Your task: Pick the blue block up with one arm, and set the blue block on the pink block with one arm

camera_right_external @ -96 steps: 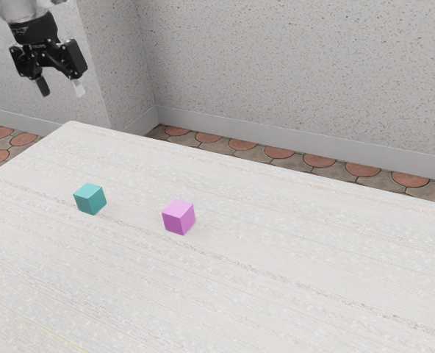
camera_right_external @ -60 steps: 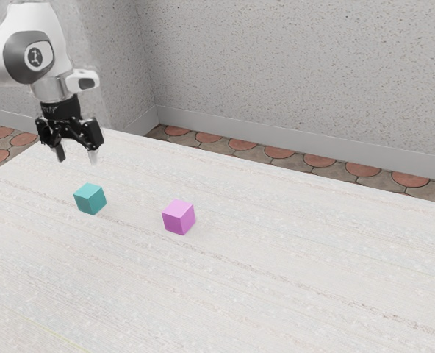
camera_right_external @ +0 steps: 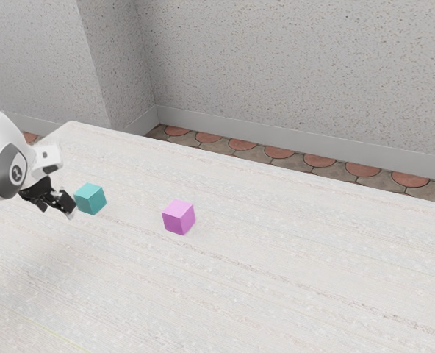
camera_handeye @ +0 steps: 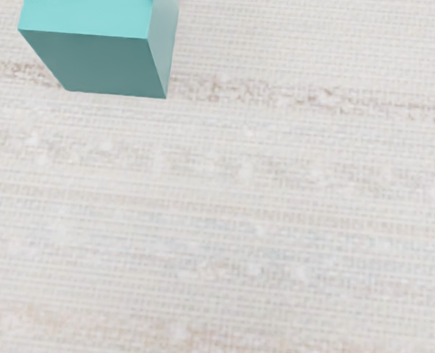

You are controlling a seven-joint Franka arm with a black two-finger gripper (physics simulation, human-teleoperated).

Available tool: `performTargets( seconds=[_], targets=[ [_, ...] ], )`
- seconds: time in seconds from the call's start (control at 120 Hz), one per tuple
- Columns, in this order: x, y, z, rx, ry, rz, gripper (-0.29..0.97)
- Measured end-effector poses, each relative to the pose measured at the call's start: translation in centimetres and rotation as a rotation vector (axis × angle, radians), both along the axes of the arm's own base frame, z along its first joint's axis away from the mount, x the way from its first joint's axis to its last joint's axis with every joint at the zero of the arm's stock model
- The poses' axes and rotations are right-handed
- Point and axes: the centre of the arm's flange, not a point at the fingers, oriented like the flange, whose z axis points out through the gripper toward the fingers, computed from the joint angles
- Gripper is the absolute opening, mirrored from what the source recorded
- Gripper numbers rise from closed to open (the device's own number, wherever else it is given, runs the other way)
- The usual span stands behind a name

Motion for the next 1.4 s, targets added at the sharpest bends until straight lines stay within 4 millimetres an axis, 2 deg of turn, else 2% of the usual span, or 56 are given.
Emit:
performTargets(
  seconds=[0.142, 0.267, 0.367, 0.417, 0.55, 0.592, 0.667, 0.9, 1.0, 1.15, 1.4],
  targets=[
    [0.4, 1.0, -2.1, 0.041, -0.041, -0.032, 0.63],
    [0.9, 1.4, -3.0, 0.077, -0.07, -0.065, 0.63],
    [-0.2, 4.4, -4.7, 0.094, -0.067, -0.047, 0.63],
    [-0.2, 5.2, -5.5, 0.089, -0.072, -0.052, 0.63],
    [2.5, 4.0, -6.2, 0.081, -0.127, -0.134, 0.62],
    [3.9, 3.8, -6.2, 0.082, -0.15, -0.16, 0.62],
    [5.2, 3.8, -6.4, 0.087, -0.174, -0.189, 0.62],
    [5.2, 4.5, -7.8, 0.083, -0.184, -0.199, 0.62],
    [5.1, 5.6, -8.0, 0.085, -0.189, -0.187, 0.62],
    [7.0, 6.6, -8.7, 0.082, -0.216, -0.199, 0.62],
    [9.3, 6.5, -9.5, 0.071, -0.246, -0.227, 0.63]
  ],
)
